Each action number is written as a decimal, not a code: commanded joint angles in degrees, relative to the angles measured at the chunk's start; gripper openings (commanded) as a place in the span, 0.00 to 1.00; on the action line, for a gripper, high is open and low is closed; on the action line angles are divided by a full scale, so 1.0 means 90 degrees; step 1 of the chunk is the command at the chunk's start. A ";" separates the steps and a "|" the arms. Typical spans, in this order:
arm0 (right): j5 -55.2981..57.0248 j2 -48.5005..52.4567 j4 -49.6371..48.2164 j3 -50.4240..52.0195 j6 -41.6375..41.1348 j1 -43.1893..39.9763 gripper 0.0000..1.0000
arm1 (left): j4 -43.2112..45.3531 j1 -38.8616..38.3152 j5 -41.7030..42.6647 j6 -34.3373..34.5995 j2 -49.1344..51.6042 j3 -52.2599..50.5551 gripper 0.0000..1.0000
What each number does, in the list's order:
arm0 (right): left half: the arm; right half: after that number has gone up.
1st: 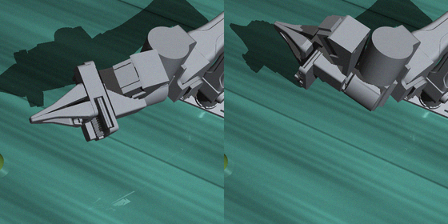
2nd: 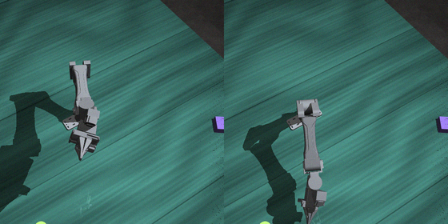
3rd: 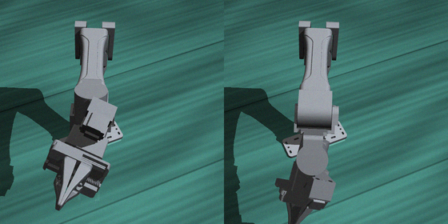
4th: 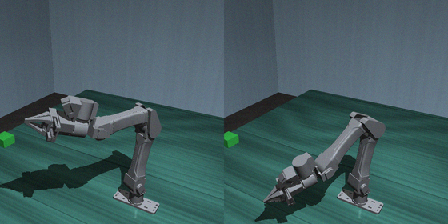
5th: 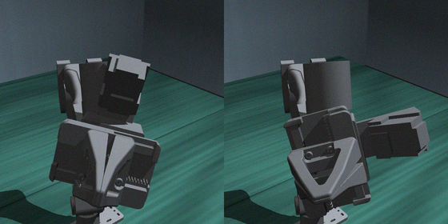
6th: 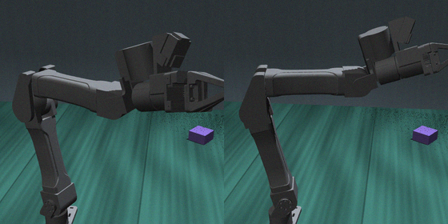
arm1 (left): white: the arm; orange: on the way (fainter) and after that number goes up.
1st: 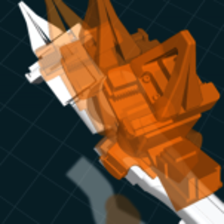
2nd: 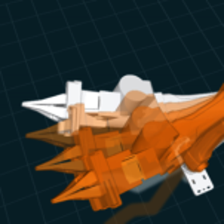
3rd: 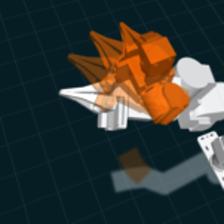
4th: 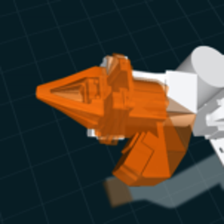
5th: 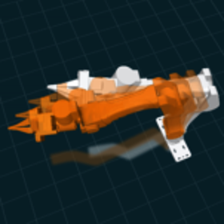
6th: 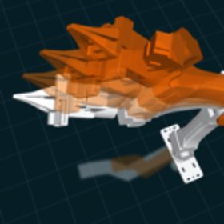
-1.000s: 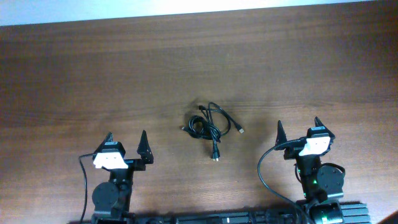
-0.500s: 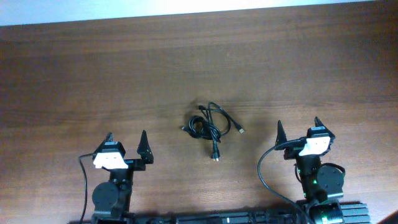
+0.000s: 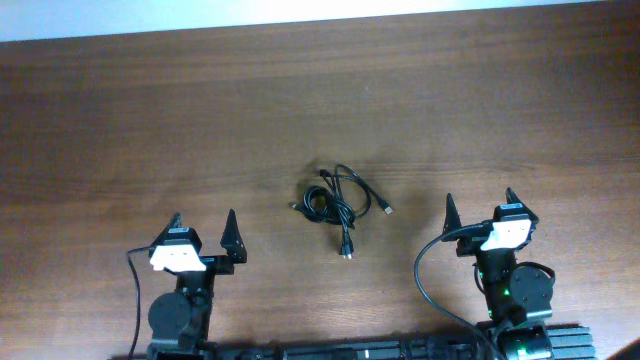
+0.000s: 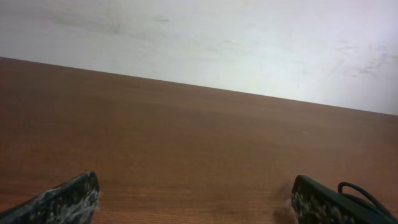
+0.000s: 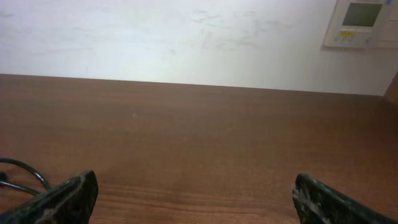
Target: Untangle cables
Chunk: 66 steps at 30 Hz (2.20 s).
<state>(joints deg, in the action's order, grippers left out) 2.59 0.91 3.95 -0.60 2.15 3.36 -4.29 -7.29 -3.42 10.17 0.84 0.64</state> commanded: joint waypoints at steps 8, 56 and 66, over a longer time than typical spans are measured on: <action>0.0100 -0.0019 0.0046 0.0029 0.0019 -0.0049 0.99 | 0.0015 -0.0019 -0.0092 0.0056 -0.0024 -0.0015 0.99; 0.0100 -0.0019 0.0046 0.0029 0.0019 -0.0049 0.99 | -0.4930 -0.1775 0.1190 -0.4381 1.1288 0.8204 0.99; 0.0100 -0.0019 0.0046 0.0029 0.0019 -0.0049 0.99 | -0.4216 -0.2108 0.1287 -0.4381 1.1876 0.8201 0.99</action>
<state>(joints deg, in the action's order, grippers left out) 2.59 0.95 3.99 -0.60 2.15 3.36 -42.54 -26.09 6.61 -28.32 105.73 73.10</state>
